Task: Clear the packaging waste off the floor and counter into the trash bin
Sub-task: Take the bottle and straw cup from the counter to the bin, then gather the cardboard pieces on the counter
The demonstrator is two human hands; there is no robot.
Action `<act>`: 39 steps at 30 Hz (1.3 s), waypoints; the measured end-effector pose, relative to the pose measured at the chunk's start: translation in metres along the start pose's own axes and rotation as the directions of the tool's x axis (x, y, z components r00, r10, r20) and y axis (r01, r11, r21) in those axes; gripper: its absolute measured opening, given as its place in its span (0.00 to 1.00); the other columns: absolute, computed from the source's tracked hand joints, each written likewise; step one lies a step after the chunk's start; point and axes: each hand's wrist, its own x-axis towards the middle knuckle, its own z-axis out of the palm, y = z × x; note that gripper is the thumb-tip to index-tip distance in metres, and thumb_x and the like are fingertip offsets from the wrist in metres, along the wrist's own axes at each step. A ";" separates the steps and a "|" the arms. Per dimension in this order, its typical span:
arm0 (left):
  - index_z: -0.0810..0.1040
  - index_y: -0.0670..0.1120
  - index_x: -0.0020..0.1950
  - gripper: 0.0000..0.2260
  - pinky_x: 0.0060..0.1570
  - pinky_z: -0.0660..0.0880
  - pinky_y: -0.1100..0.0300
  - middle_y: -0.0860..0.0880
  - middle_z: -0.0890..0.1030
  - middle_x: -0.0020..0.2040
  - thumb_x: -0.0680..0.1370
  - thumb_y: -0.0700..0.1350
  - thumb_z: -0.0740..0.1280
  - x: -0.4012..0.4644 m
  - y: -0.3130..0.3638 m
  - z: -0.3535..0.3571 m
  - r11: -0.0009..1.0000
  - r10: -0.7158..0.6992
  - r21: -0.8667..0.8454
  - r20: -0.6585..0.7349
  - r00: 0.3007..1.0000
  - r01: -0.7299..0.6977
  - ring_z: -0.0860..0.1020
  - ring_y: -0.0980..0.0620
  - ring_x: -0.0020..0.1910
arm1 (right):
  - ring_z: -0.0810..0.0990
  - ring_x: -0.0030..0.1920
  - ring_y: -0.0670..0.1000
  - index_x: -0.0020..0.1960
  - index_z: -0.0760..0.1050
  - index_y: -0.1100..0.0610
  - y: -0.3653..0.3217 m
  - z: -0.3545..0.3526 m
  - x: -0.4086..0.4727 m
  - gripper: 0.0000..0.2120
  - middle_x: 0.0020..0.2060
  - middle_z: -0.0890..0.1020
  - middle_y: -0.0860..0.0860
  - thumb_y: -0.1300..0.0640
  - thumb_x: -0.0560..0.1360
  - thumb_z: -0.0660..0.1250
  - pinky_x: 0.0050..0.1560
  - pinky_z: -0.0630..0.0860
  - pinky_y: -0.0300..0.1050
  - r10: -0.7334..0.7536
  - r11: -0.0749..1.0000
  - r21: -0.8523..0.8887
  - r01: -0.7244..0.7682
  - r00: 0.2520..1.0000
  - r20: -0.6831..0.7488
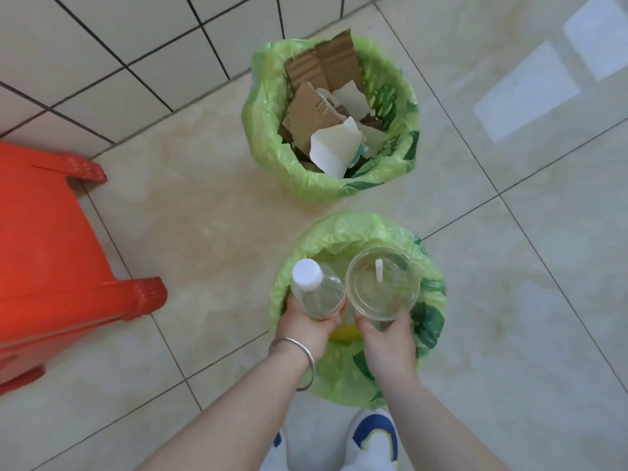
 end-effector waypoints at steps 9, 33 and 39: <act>0.76 0.45 0.60 0.16 0.57 0.73 0.56 0.43 0.80 0.59 0.74 0.49 0.66 -0.033 0.020 -0.016 0.983 -0.184 0.017 0.042 0.982 0.183 0.78 0.43 0.58 | 0.78 0.57 0.56 0.62 0.74 0.57 -0.008 -0.003 -0.033 0.17 0.55 0.80 0.53 0.54 0.75 0.65 0.61 0.74 0.51 0.141 0.985 -0.110 -0.129 0.984 0.106; 0.79 0.50 0.45 0.06 0.42 0.73 0.59 0.52 0.83 0.40 0.78 0.45 0.62 -0.561 0.056 -0.358 0.681 0.040 -0.552 -0.629 0.776 -0.482 0.81 0.52 0.44 | 0.81 0.46 0.51 0.39 0.75 0.48 -0.264 -0.055 -0.604 0.09 0.40 0.82 0.47 0.59 0.75 0.62 0.48 0.77 0.46 -0.575 0.686 0.025 0.728 0.520 0.631; 0.77 0.52 0.44 0.09 0.36 0.72 0.62 0.52 0.82 0.42 0.79 0.42 0.61 -0.698 -0.038 -0.407 0.561 -0.084 -0.559 -0.772 0.630 -0.611 0.79 0.54 0.43 | 0.80 0.39 0.49 0.40 0.76 0.49 -0.223 -0.040 -0.757 0.08 0.36 0.82 0.48 0.58 0.74 0.62 0.48 0.77 0.50 -0.565 0.576 0.101 0.811 0.306 0.766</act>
